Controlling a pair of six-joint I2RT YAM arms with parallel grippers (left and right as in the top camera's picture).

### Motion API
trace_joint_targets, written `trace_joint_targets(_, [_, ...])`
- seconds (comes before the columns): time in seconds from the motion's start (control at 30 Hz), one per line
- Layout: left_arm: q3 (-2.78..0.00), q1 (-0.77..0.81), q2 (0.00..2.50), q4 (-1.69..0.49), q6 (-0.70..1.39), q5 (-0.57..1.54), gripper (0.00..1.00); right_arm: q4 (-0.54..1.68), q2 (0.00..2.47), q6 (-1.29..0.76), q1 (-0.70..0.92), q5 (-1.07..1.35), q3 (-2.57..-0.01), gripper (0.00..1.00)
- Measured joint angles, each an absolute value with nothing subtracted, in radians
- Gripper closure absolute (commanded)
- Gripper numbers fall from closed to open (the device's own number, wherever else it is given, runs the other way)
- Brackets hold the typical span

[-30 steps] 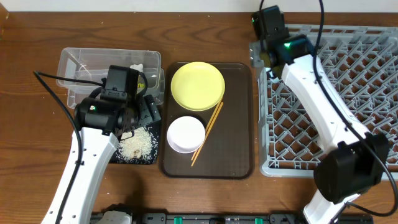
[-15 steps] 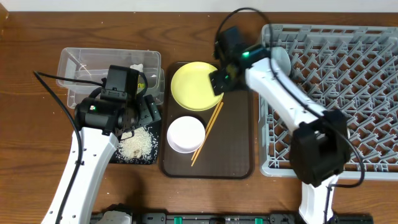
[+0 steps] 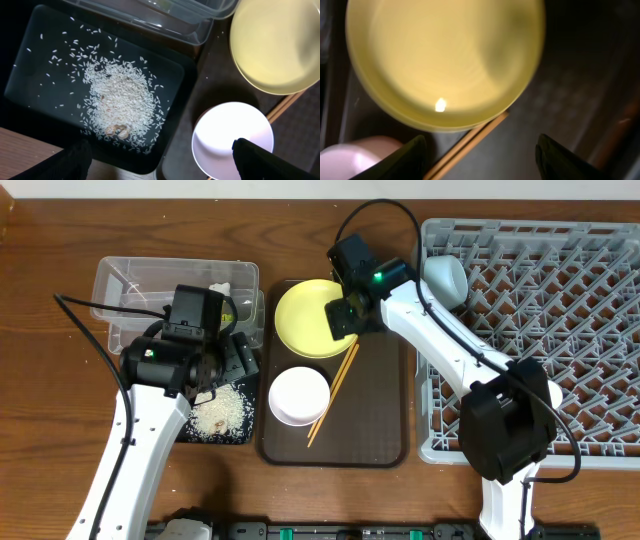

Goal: Sort waste into correct bins and load items into the dishwasher rack
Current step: 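Reach the right gripper to the white bowl and grasp it, then carry the white bowl into the dish rack and release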

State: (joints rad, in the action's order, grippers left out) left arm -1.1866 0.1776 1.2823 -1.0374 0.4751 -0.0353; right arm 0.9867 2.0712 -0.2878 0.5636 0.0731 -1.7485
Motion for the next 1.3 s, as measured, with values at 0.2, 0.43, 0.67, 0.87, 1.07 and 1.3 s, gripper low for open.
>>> trace_joint_targets(0.2, [-1.187,0.118,1.282,-1.065,0.519,-0.136,0.07,1.136,2.071,-0.274,0.595,0.187,-1.744,0.32])
trace_joint_targets(0.43, [-1.187,-0.061,1.282,-1.068,0.539,-0.181,0.07,1.079,2.071,-0.263,0.682,0.220,-1.664,0.40])
trace_joint_targets(0.67, [-1.187,-0.101,1.282,-1.080,0.546,-0.187,0.07,0.971,2.072,-0.319,0.732,0.199,-1.561,0.81])
trace_joint_targets(0.87, [-1.187,-0.101,1.282,-1.087,0.547,-0.186,0.07,0.963,2.071,-0.358,0.734,0.143,-1.557,0.99])
trace_joint_targets(1.07, [-1.187,-0.101,1.282,-1.089,0.547,-0.186,0.07,0.976,2.071,-0.356,0.721,0.130,-1.568,0.99])
trace_joint_targets(1.3, [-1.187,-0.101,1.282,-1.089,0.547,-0.186,0.07,1.025,1.988,-0.315,0.617,-0.005,-1.681,0.99])
